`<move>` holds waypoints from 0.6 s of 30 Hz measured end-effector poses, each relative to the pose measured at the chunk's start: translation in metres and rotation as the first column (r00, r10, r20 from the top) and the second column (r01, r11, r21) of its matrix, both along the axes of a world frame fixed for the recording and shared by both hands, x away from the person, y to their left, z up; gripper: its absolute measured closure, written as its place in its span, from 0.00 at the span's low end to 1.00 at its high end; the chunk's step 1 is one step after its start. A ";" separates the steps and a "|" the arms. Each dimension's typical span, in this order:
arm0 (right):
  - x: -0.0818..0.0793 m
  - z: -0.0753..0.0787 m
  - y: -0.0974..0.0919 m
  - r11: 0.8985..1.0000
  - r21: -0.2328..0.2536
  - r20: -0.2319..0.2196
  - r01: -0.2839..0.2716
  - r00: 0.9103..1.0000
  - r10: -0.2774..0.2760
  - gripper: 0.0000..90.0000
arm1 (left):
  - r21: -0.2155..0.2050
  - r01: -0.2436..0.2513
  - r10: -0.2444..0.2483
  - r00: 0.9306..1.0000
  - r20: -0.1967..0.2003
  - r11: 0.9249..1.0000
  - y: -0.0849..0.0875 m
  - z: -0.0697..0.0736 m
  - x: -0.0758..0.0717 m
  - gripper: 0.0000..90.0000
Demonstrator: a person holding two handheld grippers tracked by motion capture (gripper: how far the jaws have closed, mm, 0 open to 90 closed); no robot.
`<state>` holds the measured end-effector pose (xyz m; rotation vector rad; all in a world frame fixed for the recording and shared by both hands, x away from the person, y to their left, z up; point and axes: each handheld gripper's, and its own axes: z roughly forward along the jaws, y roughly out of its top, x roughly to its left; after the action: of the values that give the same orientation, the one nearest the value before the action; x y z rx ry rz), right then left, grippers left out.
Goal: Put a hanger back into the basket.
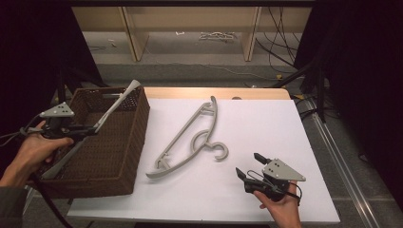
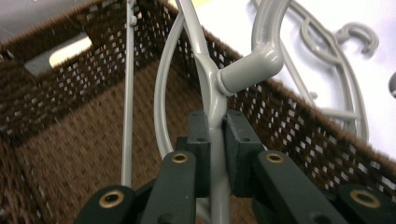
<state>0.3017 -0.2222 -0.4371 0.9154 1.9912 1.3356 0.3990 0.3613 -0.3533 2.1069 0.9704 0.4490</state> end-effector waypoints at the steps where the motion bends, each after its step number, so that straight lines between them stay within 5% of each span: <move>1: 0.000 0.000 0.000 1.000 0.002 -0.006 -0.002 1.000 0.002 0.25 | 0.001 0.012 -0.012 1.000 -0.009 1.000 0.003 -0.003 -0.002 0.91; 11: 0.000 0.000 0.000 1.000 -0.003 -0.016 -0.007 1.000 0.007 0.25 | 0.004 -0.011 0.011 0.998 -0.063 1.000 0.002 -0.014 0.001 0.91; 18: 0.001 -0.001 0.001 1.000 0.007 -0.001 -0.012 1.000 0.012 0.25 | 0.055 -0.022 0.028 0.994 -0.108 0.998 -0.005 -0.026 0.010 0.90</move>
<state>0.3030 -0.2207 -0.4384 0.9091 1.9972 1.3504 0.4086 0.3562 -0.3792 2.1884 1.0586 0.3801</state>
